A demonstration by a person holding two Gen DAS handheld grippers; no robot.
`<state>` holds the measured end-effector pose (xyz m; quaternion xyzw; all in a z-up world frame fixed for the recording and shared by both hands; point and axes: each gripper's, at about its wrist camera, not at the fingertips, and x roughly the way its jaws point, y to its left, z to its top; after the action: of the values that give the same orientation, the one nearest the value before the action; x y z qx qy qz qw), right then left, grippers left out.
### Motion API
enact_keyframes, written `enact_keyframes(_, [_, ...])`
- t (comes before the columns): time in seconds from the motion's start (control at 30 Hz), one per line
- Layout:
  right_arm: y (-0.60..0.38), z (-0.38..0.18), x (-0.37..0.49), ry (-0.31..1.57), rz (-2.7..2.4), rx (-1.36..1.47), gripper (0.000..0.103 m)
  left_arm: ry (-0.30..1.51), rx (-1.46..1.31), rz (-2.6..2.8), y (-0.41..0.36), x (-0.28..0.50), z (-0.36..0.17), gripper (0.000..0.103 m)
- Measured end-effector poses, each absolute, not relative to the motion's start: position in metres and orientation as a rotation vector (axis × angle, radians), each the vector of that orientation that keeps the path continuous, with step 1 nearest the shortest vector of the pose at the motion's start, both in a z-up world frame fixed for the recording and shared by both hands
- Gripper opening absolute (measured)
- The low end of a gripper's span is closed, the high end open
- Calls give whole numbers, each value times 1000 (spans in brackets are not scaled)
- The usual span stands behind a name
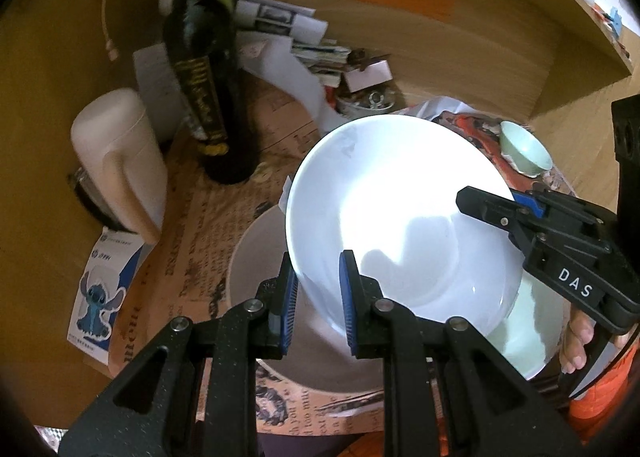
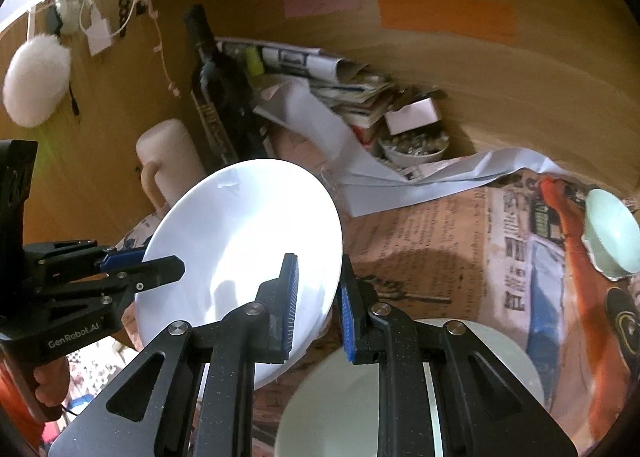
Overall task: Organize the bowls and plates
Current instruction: 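Lower the white bowl into the grey bowl and open the left tool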
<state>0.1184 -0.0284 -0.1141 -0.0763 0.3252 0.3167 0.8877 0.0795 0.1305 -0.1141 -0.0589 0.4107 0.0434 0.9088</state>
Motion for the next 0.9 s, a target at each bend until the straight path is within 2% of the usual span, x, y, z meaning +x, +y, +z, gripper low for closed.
enact_keyframes(0.53, [2, -146, 124, 787, 704, -207, 17, 884, -131, 145, 153, 68, -137, 20])
enact_keyframes(0.9, [8, -153, 126, 805, 705, -237, 17, 873, 4, 187, 142, 65, -144, 20])
